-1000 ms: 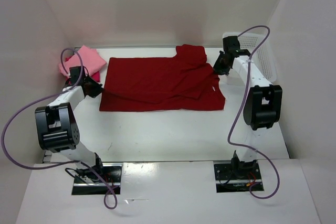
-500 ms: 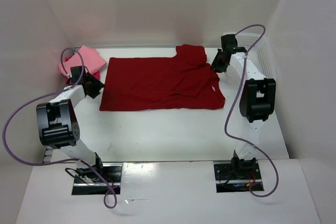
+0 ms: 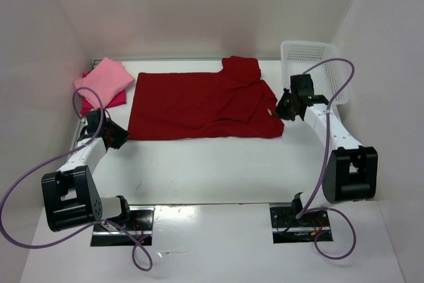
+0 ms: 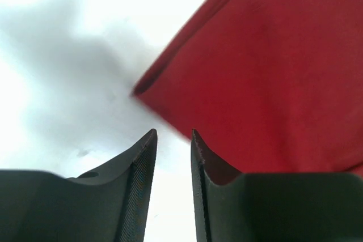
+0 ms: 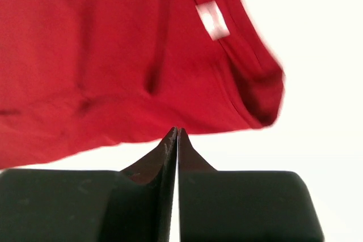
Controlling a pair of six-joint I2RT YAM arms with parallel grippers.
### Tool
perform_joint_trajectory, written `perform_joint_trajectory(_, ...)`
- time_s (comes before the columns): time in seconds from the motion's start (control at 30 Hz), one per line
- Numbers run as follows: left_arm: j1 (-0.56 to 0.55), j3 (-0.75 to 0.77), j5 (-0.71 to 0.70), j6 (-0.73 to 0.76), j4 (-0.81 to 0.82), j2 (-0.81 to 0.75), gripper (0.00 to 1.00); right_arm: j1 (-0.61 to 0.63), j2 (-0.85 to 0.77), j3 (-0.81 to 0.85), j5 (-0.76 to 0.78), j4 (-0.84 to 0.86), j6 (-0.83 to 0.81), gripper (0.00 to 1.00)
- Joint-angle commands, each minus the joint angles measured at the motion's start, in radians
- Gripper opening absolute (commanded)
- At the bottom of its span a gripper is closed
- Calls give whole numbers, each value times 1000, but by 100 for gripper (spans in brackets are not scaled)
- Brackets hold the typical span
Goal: Fold and stack the t-shirts
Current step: Fold the flattened tshirt in 1/3 of the way
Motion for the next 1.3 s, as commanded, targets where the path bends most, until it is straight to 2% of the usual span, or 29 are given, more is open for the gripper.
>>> perform_joint_trajectory(0.0, 17, -21, 11, -27, 9, -9, 41, -20, -37, -142, 17, 33, 18, 11)
perform_joint_trajectory(0.03, 17, -31, 20, -28, 9, 1, 47, -20, -49, -165, 17, 33, 27, 18)
perform_joint_trajectory(0.07, 26, -32, 20, -37, 18, 2, 49, -32, -49, -185, 8, 33, 27, 30)
perform_joint_trajectory(0.13, 26, -42, 29, -46, 33, 26, 49, -42, -61, -237, 8, 49, 36, 39)
perform_joint_trajectory(0.17, 26, -54, 38, -46, 53, 26, 49, -42, -61, -246, 8, 49, 47, 48)
perform_joint_trajectory(0.2, 26, -55, 38, -57, 62, 47, 47, -42, -61, -246, 20, 49, 47, 53)
perform_joint_trajectory(0.27, 26, -64, 38, -66, 88, 63, 40, -42, -50, -246, 31, 60, 61, 58)
perform_joint_trajectory(0.4, 26, -64, 29, -86, 110, 86, 29, -42, 20, -265, 55, 89, 104, 58)
perform_joint_trajectory(0.57, 26, -82, 29, -107, 148, 86, 6, -42, 68, -309, 100, 183, 223, 50)
perform_joint_trajectory(0.63, 26, -82, 38, -107, 148, 97, 0, -42, 80, -334, 109, 227, 274, 45)
perform_joint_trajectory(0.8, 26, -93, 29, -87, 124, 84, 0, -42, 80, -380, 160, 290, 351, 39)
perform_joint_trajectory(0.93, 26, -93, 18, -78, 99, 55, 0, -42, 11, -450, 186, 385, 386, 35)
perform_joint_trajectory(1.0, 26, -93, 18, -68, 87, 55, 0, -42, 11, -450, 200, 385, 397, 22)
perform_joint_trajectory(1.03, 26, -93, 6, -67, 75, 55, 0, -42, 26, -450, 200, 376, 397, 12)
perform_joint_trajectory(1.13, 26, -79, -14, -55, 50, 67, 0, -54, 37, -437, 223, 346, 397, 0)
perform_joint_trajectory(1.27, 49, -79, -14, -46, 3, 48, 0, -54, -7, -427, 212, 235, 388, 0)
